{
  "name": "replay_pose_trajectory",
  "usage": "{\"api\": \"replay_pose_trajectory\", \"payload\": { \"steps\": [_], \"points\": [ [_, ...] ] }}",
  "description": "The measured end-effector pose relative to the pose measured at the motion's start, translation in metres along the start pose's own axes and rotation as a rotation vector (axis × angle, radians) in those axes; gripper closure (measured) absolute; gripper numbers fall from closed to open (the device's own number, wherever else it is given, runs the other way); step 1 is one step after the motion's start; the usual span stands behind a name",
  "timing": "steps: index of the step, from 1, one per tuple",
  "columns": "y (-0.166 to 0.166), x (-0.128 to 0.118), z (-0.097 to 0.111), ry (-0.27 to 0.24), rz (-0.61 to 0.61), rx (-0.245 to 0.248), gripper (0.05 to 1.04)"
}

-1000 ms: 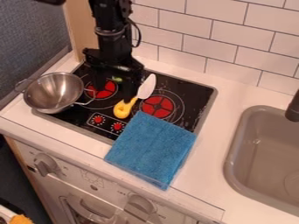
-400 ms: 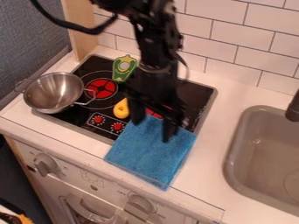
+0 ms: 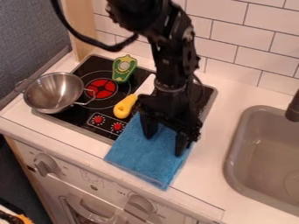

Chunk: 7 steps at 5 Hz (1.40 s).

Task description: Take the blue cloth and move it to the upper right of the stove

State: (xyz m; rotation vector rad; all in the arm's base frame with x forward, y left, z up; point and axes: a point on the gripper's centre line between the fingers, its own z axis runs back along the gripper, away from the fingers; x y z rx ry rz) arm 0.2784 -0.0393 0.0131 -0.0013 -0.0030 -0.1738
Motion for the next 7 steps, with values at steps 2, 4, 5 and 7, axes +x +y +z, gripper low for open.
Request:
{"api": "replay_pose_trajectory", "payload": {
  "steps": [2,4,5,7],
  "points": [
    [0.017,0.013,-0.008,0.064,0.065,0.026,0.082],
    [0.017,0.099,-0.005,-0.06,0.058,-0.074,0.082],
    [0.016,0.124,-0.002,-0.087,0.037,-0.089,0.082],
    [0.008,0.129,0.008,-0.097,-0.023,-0.068,0.083]
  ]
}}
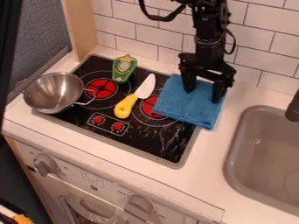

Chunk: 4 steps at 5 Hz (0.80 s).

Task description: Take the blue cloth and move it to the upper right of the stove

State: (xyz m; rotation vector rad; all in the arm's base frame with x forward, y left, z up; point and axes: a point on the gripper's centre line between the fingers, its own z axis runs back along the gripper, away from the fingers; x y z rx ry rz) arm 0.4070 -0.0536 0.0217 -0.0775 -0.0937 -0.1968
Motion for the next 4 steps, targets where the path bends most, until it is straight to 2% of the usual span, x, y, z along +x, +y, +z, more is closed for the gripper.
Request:
{"api": "replay_pose_trajectory", "payload": {
  "steps": [1,2,3,4],
  "points": [
    [-0.012,0.003,0.046,-0.085,-0.028,0.027,0.083],
    [-0.012,-0.005,0.049,-0.063,-0.027,0.029,0.083],
    [-0.008,-0.014,0.049,-0.005,-0.026,0.057,0.083],
    [-0.007,-0.015,0.049,-0.002,-0.028,0.061,0.083]
  ]
}}
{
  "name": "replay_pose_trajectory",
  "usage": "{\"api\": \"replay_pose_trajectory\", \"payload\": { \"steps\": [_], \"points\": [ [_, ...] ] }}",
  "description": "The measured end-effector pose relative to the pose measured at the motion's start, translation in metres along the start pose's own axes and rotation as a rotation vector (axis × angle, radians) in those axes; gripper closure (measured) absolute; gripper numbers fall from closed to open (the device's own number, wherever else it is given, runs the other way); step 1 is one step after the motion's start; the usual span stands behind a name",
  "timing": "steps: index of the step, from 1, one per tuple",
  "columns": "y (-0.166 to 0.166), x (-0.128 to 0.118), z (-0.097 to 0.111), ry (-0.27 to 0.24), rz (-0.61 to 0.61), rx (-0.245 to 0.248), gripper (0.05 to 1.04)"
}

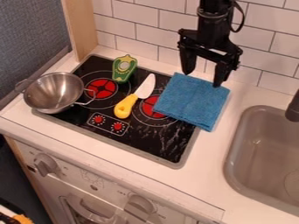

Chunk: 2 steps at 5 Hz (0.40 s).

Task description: Take the blue cloth and move it to the upper right of the stove

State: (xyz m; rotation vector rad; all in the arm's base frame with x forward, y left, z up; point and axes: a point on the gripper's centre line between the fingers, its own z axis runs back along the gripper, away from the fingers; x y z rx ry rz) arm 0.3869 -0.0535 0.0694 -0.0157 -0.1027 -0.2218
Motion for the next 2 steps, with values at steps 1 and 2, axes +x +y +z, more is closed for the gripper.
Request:
{"api": "replay_pose_trajectory", "payload": {
  "steps": [1,2],
  "points": [
    [-0.0006,0.0001,0.0,0.0,0.002,-0.004,0.083],
    [-0.0004,0.0,0.0,0.0,0.001,-0.003,0.083]
  ]
}}
